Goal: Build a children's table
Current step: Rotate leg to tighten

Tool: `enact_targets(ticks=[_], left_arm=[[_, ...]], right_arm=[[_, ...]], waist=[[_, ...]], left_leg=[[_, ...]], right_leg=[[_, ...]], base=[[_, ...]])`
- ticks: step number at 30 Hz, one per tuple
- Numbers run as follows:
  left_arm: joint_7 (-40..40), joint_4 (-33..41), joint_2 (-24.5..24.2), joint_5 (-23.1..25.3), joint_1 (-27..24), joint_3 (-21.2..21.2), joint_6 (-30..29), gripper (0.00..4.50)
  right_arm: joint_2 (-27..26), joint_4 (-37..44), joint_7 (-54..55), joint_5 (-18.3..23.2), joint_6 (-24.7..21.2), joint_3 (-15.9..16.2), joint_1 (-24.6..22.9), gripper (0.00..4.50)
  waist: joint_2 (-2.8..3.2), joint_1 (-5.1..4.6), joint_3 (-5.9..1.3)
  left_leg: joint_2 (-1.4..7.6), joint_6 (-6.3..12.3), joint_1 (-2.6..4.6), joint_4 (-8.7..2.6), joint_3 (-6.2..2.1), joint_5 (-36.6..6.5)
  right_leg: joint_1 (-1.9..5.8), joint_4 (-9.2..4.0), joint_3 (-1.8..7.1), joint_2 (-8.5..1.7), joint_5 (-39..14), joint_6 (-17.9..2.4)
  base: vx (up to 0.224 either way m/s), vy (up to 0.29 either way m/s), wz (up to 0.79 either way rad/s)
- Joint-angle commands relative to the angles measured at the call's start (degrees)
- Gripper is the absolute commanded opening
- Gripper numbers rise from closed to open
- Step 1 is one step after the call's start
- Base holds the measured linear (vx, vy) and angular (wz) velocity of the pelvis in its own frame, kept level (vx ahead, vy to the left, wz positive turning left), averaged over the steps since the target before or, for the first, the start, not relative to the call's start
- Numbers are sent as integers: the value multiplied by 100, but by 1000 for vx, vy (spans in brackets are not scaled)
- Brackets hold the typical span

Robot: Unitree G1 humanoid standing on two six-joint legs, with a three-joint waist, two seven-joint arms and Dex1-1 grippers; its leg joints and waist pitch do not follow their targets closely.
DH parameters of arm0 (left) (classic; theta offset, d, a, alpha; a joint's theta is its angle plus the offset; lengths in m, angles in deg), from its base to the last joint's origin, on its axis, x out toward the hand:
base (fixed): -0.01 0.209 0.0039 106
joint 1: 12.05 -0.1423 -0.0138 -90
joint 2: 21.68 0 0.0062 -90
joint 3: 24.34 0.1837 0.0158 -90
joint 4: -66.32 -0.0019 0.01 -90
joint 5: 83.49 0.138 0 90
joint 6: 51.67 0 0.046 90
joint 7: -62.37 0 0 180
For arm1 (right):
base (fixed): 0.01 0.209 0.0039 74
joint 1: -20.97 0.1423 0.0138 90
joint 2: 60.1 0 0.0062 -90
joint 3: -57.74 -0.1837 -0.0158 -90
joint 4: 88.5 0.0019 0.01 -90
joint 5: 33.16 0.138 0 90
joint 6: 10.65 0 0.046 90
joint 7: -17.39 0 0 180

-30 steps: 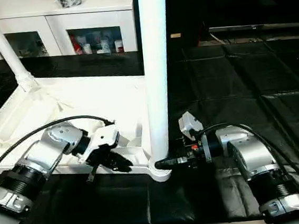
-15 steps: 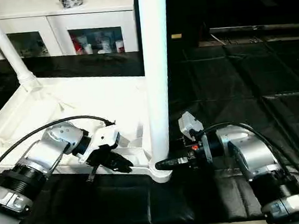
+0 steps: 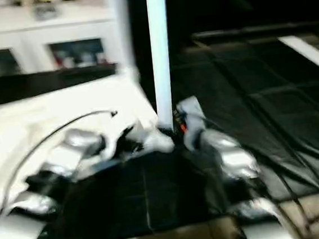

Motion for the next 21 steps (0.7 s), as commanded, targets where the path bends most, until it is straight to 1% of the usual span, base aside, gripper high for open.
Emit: enact_targets(ticks=[1,2,3,4,5,6,7,10,11,12,13,14,15,16,17,18,19,20,21], left_arm=[[-248,133,521,-312,288,-37,34,0],[-363,101,556,-316,317,-103,12,0],[-446,80,588,-316,337,-152,-9,0],[-452,77,593,-317,339,-159,-11,0],[-442,91,600,-302,332,-160,-20,0],[-418,118,593,-268,316,-143,-26,0],[-406,130,586,-252,308,-132,-27,0],[-303,195,481,-148,232,2,17,0],[-277,206,462,-130,216,18,20,0],[-277,206,462,-130,216,18,20,0],[-53,266,292,-43,131,130,137,0],[-53,266,292,-43,131,130,137,0],[28,283,227,-12,102,171,189,0],[120,301,159,7,72,209,237,0],[264,318,62,30,36,264,333,0],[264,318,62,30,36,264,333,0],[570,353,-101,44,-21,361,502,0],[570,353,-101,44,-21,361,502,0],[759,361,-197,50,-47,417,638,0]], right_arm=[[-626,-277,-28,231,-207,379,97,207],[-676,-335,50,228,-196,339,152,207],[-723,-397,70,208,-136,294,199,207],[-728,-404,52,208,-114,285,204,207],[-745,-430,29,209,-61,236,216,240],[-756,-456,44,211,-36,182,224,240],[-756,-464,48,211,-28,162,225,272],[-677,-489,39,199,42,91,190,282],[-649,-478,27,202,53,81,172,308],[-649,-478,27,202,53,81,172,316],[-396,-266,-288,280,123,63,-5,320],[-396,-266,-288,280,123,63,-5,327],[-296,-177,-431,308,148,65,-75,339],[-180,-68,-621,348,140,69,-159,352],[-4,92,-915,406,103,84,-278,361],[-4,92,-915,406,103,84,-278,364],[292,367,-1403,491,65,110,-474,369],[292,367,-1403,491,65,110,-474,382],[451,478,-1638,540,38,100,-552,405]], waist=[[-17,-26,-302],[-6,-43,-306],[-16,-38,-317],[-16,-38,-317],[-33,-13,-329],[-40,2,-329],[-45,7,-335],[-45,46,-349],[-49,55,-351],[-53,67,-350],[-55,70,-349],[-59,91,-352],[-63,131,-383],[-60,154,-388],[-34,179,-393],[-50,196,-402],[-47,243,-408],[-59,261,-432],[-46,286,-439]], left_leg=[[181,28,52,-471,-167,-2524],[186,73,9,-484,-172,-2431],[187,101,18,-484,-155,-2360],[187,101,18,-484,-155,-2360],[178,178,28,-468,-115,-2145],[177,236,10,-468,-99,-1990],[180,255,0,-468,-94,-1920],[199,303,-1,-471,-70,-1678],[198,308,1,-471,-63,-1636],[195,320,0,-474,-51,-1569],[194,327,-5,-476,-48,-1540],[196,354,-5,-480,-50,-1518],[212,418,-22,-465,-35,-1249],[224,455,-19,-462,-23,-1093],[215,483,-25,-455,-24,-1031],[215,518,-28,-444,-11,-973],[221,579,-13,-436,-2,-870],[225,642,-31,-423,-2,-687],[223,700,-34,-417,3,-562]], right_leg=[[218,-586,180,-412,-3025,-440],[243,-555,192,-414,-2819,-524],[231,-540,216,-415,-2646,-615],[231,-540,216,-415,-2646,-615],[219,-514,266,-426,-2397,-784],[227,-496,283,-425,-2310,-846],[233,-484,289,-423,-2274,-866],[231,-448,319,-410,-2113,-957],[229,-445,323,-409,-2080,-972],[229,-437,331,-402,-2036,-996],[234,-434,331,-401,-2036,-998],[245,-444,333,-403,-2048,-972],[262,-385,369,-411,-1702,-1049],[245,-358,378,-396,-1502,-1129],[262,-351,380,-393,-1405,-1143],[273,-339,386,-388,-1294,-1167],[267,-321,397,-394,-1137,-1214],[287,-265,405,-390,-843,-1299],[286,-248,404,-379,-642,-1345]], base=[[0,0,0],[0,0,0],[0,0,0],[0,0,0],[0,0,0],[0,0,0],[0,0,0],[0,0,0],[0,0,0],[0,0,0],[0,0,0],[0,0,0],[0,0,0],[0,0,0],[0,0,0],[0,0,0],[50,-11,2],[0,0,0],[0,0,0]])
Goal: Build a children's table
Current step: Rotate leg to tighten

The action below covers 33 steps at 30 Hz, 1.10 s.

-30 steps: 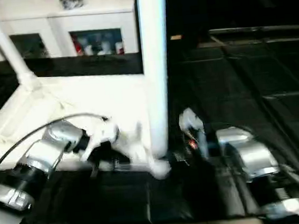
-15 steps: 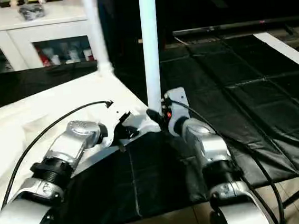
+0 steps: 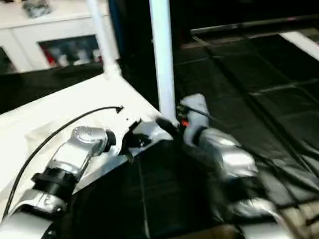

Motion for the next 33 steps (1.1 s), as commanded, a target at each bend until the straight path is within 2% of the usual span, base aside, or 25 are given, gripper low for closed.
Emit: enact_targets(ticks=[1,2,4,5,6,7,9,12,16,17,20,26,28,32,33], left_arm=[[282,133,-23,53,-29,195,219,0],[607,164,-175,45,-66,281,386,0],[1101,227,-401,18,-113,420,501,0],[1236,238,-463,13,-122,462,532,0],[1446,257,-554,-5,-141,520,640,0],[1793,302,-696,-45,-173,608,837,0],[2102,360,-809,-109,-203,673,986,0],[2313,397,-860,-188,-210,672,1020,0],[2196,285,-840,-152,-153,625,1182,0],[2156,250,-828,-145,-138,610,1208,0],[2045,146,-746,-179,-99,550,1158,0],[1935,93,-629,-253,-78,431,884,0],[1933,80,-615,-278,-72,408,852,53],[1853,63,-583,-322,-76,339,783,66],[1839,58,-587,-314,-78,341,780,82]], right_arm=[[-24,80,-391,74,-168,299,-88,405],[208,204,-689,146,-192,280,-173,409],[518,377,-1094,237,-202,288,-283,416],[601,422,-1207,262,-213,294,-309,433],[712,490,-1370,291,-219,325,-343,444],[876,595,-1604,316,-221,383,-390,444],[1016,699,-1790,319,-258,444,-437,444],[1176,860,-2126,347,-391,586,-513,444],[1310,1118,-2473,412,-430,748,-615,444],[1326,1151,-2501,430,-426,764,-623,444],[1343,1159,-2513,446,-428,788,-600,444],[1349,1176,-2465,387,-378,780,-609,444],[1350,1174,-2450,391,-383,781,-610,450],[1369,1194,-2450,438,-413,802,-637,450],[1370,1204,-2450,439,-413,807,-646,450]], waist=[[-45,32,-438],[-50,78,-445],[-51,135,-449],[-48,151,-439],[-29,196,-406],[-35,224,-395],[-36,267,-381],[-30,281,-373],[-39,324,-399],[-49,326,-404],[-56,352,-414],[-62,371,-406],[-59,377,-407],[-69,374,-428],[-71,370,-431]], left_leg=[[225,687,-29,-312,-49,-556],[220,720,-35,-298,-47,-463],[236,723,-47,-284,-36,-461],[239,726,-48,-281,-30,-496],[247,638,-30,-294,-18,-767],[248,533,-14,-306,-13,-944],[252,430,17,-324,-10,-1088],[269,340,50,-337,-7,-1169],[274,356,21,-328,-15,-1039],[265,373,-5,-322,-18,-967],[260,401,-8,-309,-12,-827],[264,367,-6,-314,-15,-874],[256,363,0,-309,-12,-903],[261,400,-29,-297,-22,-764],[259,416,-37,-293,-23,-734]], right_leg=[[354,-256,337,-393,-796,-1307],[358,-234,331,-397,-668,-1371],[346,-214,341,-397,-689,-1372],[330,-221,341,-389,-739,-1366],[296,-268,335,-389,-1159,-1292],[289,-302,337,-395,-1471,-1201],[266,-338,347,-394,-1788,-1061],[235,-348,356,-385,-1895,-1050],[259,-305,367,-396,-1665,-1088],[276,-293,364,-398,-1604,-1093],[272,-282,362,-398,-1513,-1107],[266,-296,358,-396,-1645,-1059],[262,-311,356,-403,-1744,-1034],[276,-273,355,-397,-1496,-1071],[281,-263,354,-397,-1430,-1083]], base=[[0,0,0],[0,0,0],[0,0,0],[0,0,0],[0,0,0],[0,0,0],[0,0,0],[0,0,0],[0,0,0],[0,0,0],[0,0,0],[0,0,0],[0,0,0],[0,0,0],[0,0,0]])
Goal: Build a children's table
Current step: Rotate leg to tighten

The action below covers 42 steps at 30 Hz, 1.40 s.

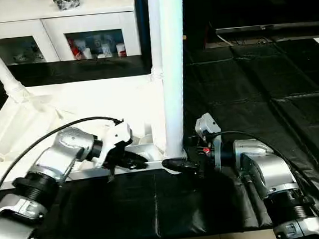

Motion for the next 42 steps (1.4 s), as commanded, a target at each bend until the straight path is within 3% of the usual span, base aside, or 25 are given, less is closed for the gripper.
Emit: enact_targets(ticks=[1,6,17,25,29,35,41,42], left_arm=[[-37,-25,-29,16,93,-55,-66,82],[-19,5,-26,-5,78,-55,-211,82],[-166,-2,-41,157,38,105,-148,82],[-156,-23,-34,111,56,84,-117,28],[127,79,-64,-27,11,75,66,5],[790,296,-284,33,-119,397,399,5],[1048,323,-337,89,-144,533,702,1],[1058,326,-342,100,-148,541,720,0]], right_arm=[[73,176,5,47,-17,22,-13,450],[77,195,-6,59,-19,31,-34,450],[84,247,10,63,-24,68,-70,450],[97,242,-11,54,-20,89,-61,450],[133,232,-49,46,-8,108,-34,450],[304,149,-387,-42,57,302,88,450],[325,-75,-700,-41,-2,465,276,431],[323,-98,-762,-19,-27,487,304,405]], waist=[[-76,-3,-436],[-69,-15,-439],[-85,-19,-431],[-79,-13,-428],[-75,-12,-428],[-61,-13,-450],[-60,14,-427],[-65,18,-425]], left_leg=[[245,477,27,-358,-54,-671],[242,535,24,-345,-45,-629],[237,487,26,-351,-48,-726],[236,488,33,-348,-45,-755],[233,460,29,-353,-51,-795],[248,558,22,-336,-48,-632],[268,438,62,-353,-41,-910],[265,428,68,-351,-36,-928]], right_leg=[[343,-331,310,-388,-1323,-1099],[339,-317,307,-381,-1191,-1167],[346,-345,304,-382,-1390,-1076],[338,-353,302,-382,-1452,-1079],[341,-371,297,-384,-1611,-1003],[342,-290,309,-370,-1049,-1197],[317,-325,314,-386,-1418,-1189],[313,-337,316,-387,-1459,-1175]], base=[[0,0,0],[0,0,0],[0,0,0],[0,0,0],[0,0,0],[0,0,0],[0,0,0],[0,0,0]])
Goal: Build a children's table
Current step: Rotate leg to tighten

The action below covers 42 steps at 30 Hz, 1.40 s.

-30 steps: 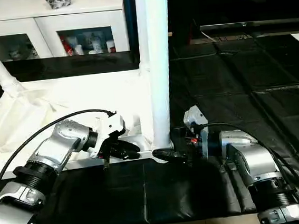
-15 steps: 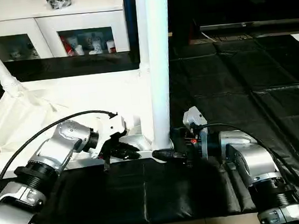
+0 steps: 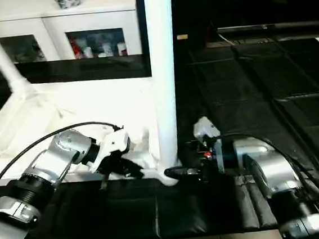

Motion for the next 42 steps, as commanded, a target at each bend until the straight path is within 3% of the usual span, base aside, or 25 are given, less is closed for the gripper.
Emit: enact_targets(ticks=[1,6,21,28,30,35,36,39,40,41,42], left_arm=[[286,172,8,64,-33,185,121,0],[319,175,-27,82,-50,242,189,0],[135,123,39,-14,-79,114,226,0],[-19,144,118,-177,-151,-83,22,0],[-190,127,191,-215,-134,-174,-236,0],[-689,53,413,-207,-86,-305,-653,0],[-689,53,413,-207,-86,-305,-653,0],[-1310,-13,704,-225,39,-532,-1049,0],[-1414,-42,750,-220,69,-564,-1098,0],[-1649,-120,856,-204,134,-636,-1189,0],[-1782,-176,914,-196,176,-675,-1226,0]], right_arm=[[24,-54,-181,45,-71,75,94,405],[9,-158,-314,59,-91,164,205,365],[-6,-423,-698,96,-184,295,421,242],[-3,-417,-825,105,-253,359,410,225],[-3,-365,-786,106,-266,353,351,223],[-406,-207,409,-18,-421,114,129,221],[-406,-207,409,-18,-421,114,129,219],[-1069,-513,1861,-301,-284,-135,203,215],[-1142,-555,1975,-322,-251,-148,223,212],[-1323,-694,2325,-393,-224,-182,309,210],[-1418,-775,2513,-432,-192,-201,365,209]], waist=[[-61,-5,-421],[-74,3,-436],[-82,0,-426],[-97,-12,-424],[-146,-19,-418],[-157,-28,-390],[-151,-78,-377],[-138,-215,-359],[-155,-283,-341],[-148,-301,-350],[-74,-403,-353]], left_leg=[[269,383,108,-374,-32,-971],[268,398,67,-370,-44,-831],[255,372,62,-355,-42,-888],[257,347,63,-357,-45,-933],[255,358,68,-357,-34,-939],[241,307,64,-369,-46,-1011],[216,215,62,-381,-53,-1163],[178,73,34,-397,-83,-1320],[143,24,-13,-399,-110,-1426],[137,13,-2,-393,-118,-1452],[129,16,16,-387,-137,-1590]], right_leg=[[294,-354,325,-389,-1518,-1182],[328,-309,326,-395,-1363,-1195],[316,-328,324,-394,-1607,-1126],[309,-331,325,-389,-1723,-1091],[306,-338,328,-385,-1761,-1088],[293,-367,345,-392,-2142,-949],[284,-404,333,-389,-2367,-868],[288,-443,302,-388,-2757,-702],[336,-487,247,-394,-3149,-510],[339,-516,238,-403,-3284,-427],[312,-567,217,-383,-3276,-399]], base=[[0,0,0],[0,0,0],[0,0,0],[0,0,0],[0,0,0],[0,0,0],[0,0,0],[0,0,0],[0,0,0],[0,0,0],[0,0,0]])
